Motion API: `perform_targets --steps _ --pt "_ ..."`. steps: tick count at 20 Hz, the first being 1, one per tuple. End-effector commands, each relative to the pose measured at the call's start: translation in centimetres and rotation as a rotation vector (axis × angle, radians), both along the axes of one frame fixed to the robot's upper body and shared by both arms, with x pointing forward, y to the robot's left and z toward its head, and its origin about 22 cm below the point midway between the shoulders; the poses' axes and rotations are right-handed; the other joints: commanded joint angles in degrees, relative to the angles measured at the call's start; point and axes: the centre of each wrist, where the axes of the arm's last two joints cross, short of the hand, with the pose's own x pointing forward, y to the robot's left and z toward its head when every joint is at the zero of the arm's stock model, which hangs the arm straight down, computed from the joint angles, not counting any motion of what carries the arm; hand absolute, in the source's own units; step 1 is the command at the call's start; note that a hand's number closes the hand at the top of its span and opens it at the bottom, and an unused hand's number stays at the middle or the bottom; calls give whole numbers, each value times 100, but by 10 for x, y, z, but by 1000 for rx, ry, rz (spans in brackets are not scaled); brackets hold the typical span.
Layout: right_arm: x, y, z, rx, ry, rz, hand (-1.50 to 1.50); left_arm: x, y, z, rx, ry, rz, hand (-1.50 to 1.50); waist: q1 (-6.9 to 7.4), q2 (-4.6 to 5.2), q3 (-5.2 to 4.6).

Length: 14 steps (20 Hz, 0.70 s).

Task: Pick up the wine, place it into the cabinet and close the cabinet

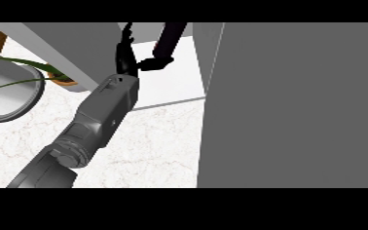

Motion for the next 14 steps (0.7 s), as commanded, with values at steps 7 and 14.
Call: perform_targets --steps 7,14 --pt "-1 -1 1 16 -3 -20 -150 3 42 3 20 -42 -245 -150 352 -120 3" --pt "-10 -5 -2 34 17 -51 -150 11 -4 28 -294 -254 -498 -150 575 -273 11"
